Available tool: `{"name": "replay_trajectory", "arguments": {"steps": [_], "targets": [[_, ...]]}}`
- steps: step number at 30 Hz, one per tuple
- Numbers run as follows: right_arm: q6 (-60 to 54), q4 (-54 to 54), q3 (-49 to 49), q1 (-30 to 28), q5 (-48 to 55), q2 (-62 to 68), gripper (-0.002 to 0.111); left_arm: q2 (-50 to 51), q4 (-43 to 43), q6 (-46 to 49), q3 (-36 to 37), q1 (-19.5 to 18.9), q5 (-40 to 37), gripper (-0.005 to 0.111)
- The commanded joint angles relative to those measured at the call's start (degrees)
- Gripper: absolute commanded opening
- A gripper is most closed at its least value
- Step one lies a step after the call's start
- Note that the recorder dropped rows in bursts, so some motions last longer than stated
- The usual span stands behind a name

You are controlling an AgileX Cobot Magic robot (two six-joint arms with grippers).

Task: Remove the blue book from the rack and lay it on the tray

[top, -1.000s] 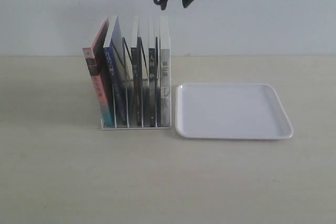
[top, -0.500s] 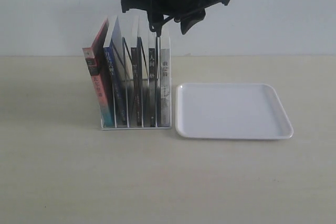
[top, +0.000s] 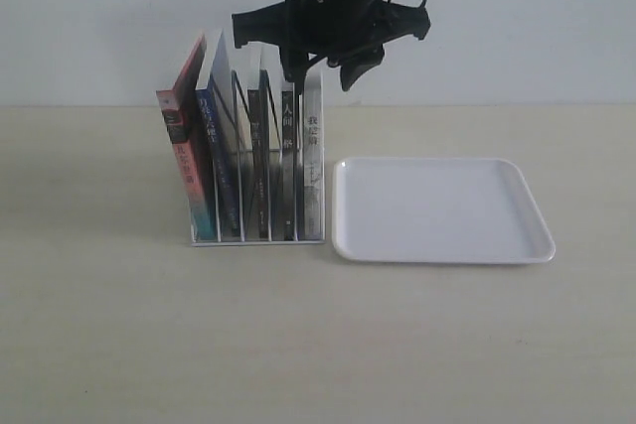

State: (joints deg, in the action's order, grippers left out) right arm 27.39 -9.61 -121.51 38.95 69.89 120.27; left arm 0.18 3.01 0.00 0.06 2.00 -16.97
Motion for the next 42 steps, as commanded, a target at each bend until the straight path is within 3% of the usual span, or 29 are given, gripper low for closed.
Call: {"name": "replay_trajectory", "arguments": {"steps": [1,11,13,16,17,23,30,42], "targets": [[-0.08,0.16,-0.43,-0.40,-0.80,1.13,0.047,-0.18,0.22,0.00,-0.06,-0.11,0.46,0.004],[-0.08,0.20,-0.43,-0.67,-3.60,3.72,0.046,-0.18,0.22,0.00,-0.06,-0.11,0.46,0.004],[0.16,0.20,-0.43,-0.67,-3.60,4.13,0.036,-0.18,0.22,0.00,-0.06,-0.11,0.46,0.004],[0.53,0.08,-0.43,-0.67,-2.55,4.13,0.004,-0.18,0.22,0.00,-0.06,-0.11,0.46,0.004],[0.65,0.08,-0.43,-0.67,-2.43,3.88,0.000,-0.18,0.22,0.00,-0.06,-0.11,0.46,0.004],[0.08,-1.03,-3.13,-0.67,-1.08,2.02,0.000,-0.18,0.22,0.00,-0.06,-0.11,0.46,0.004],[-1.18,-3.21,-14.89,-0.67,0.07,-1.04,0.000,-0.18,0.22,0.00,-0.06,-0.11,0.46,0.004],[-2.22,-2.74,-15.73,-0.67,0.07,-0.91,0.000,-0.18,0.22,0.00,-0.06,-0.11,0.46,0.004]]}}
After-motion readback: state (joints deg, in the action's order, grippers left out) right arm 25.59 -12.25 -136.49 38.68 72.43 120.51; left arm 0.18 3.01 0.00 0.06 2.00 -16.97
